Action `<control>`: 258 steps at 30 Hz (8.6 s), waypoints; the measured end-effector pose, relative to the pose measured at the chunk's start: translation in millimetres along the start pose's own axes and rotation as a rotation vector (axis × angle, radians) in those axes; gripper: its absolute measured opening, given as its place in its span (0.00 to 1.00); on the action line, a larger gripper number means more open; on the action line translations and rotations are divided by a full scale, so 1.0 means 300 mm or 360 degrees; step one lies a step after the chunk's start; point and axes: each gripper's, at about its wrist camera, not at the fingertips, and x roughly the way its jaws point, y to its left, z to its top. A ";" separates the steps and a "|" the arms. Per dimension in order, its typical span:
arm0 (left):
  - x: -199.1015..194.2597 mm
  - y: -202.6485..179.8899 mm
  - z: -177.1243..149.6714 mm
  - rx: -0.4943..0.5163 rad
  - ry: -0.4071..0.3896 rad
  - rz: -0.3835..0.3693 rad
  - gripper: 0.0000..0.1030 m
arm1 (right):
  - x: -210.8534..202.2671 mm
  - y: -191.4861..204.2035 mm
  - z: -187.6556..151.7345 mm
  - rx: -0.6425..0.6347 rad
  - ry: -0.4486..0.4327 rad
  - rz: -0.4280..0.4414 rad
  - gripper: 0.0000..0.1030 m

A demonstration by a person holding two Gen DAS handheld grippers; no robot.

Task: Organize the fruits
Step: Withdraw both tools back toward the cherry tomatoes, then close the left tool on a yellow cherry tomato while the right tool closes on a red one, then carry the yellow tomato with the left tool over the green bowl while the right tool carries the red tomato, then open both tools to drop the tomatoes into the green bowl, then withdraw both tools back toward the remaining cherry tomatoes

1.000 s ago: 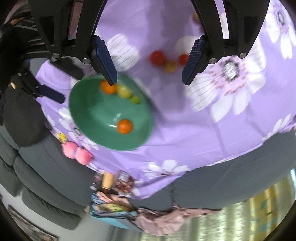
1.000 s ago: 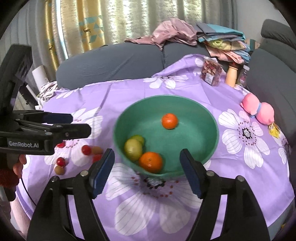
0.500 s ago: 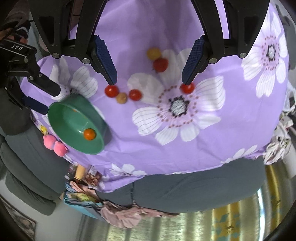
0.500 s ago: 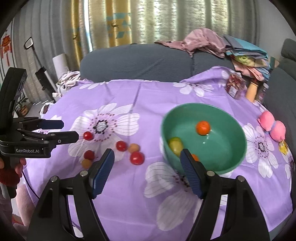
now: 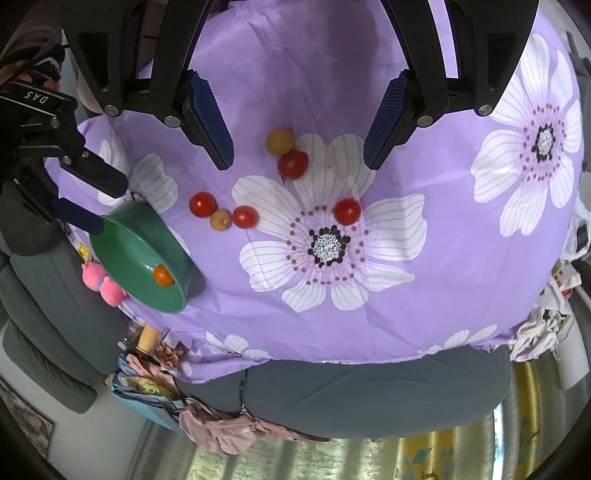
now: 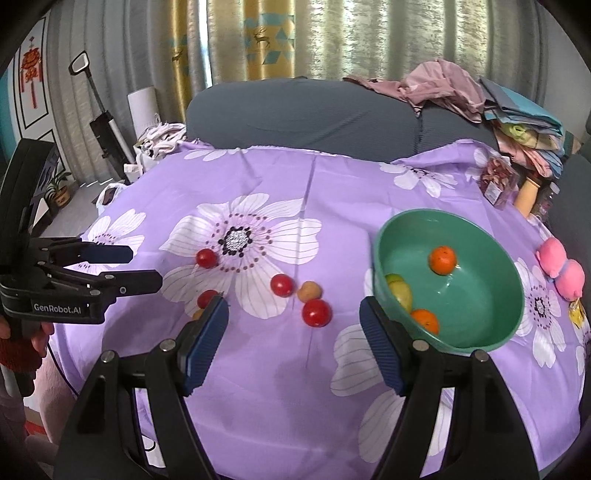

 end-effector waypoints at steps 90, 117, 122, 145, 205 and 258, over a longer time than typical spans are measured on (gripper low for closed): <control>0.232 -0.020 -0.072 0.0193 0.0261 -0.0223 0.54 | 0.365 -0.079 -0.029 0.0026 0.0386 0.0054 0.54; 0.271 -0.044 -0.053 0.0236 0.0294 -0.0136 0.27 | 0.404 -0.105 -0.026 -0.0033 0.0406 0.0070 0.30; 0.229 -0.033 -0.044 0.0232 0.0259 -0.0133 0.27 | 0.353 -0.096 -0.033 0.0007 0.0364 0.0085 0.30; 0.102 -0.126 -0.021 0.0316 0.0145 -0.0107 0.27 | 0.143 -0.065 -0.036 0.0021 0.0157 0.0141 0.30; 0.381 -0.628 0.314 0.0762 0.0147 -0.0230 0.27 | 0.112 -0.500 -0.077 0.0389 -0.0012 -0.0149 0.30; 0.077 -0.133 0.014 0.0216 0.0097 0.0040 0.60 | -0.020 -0.142 -0.103 0.0174 0.0073 -0.0038 0.56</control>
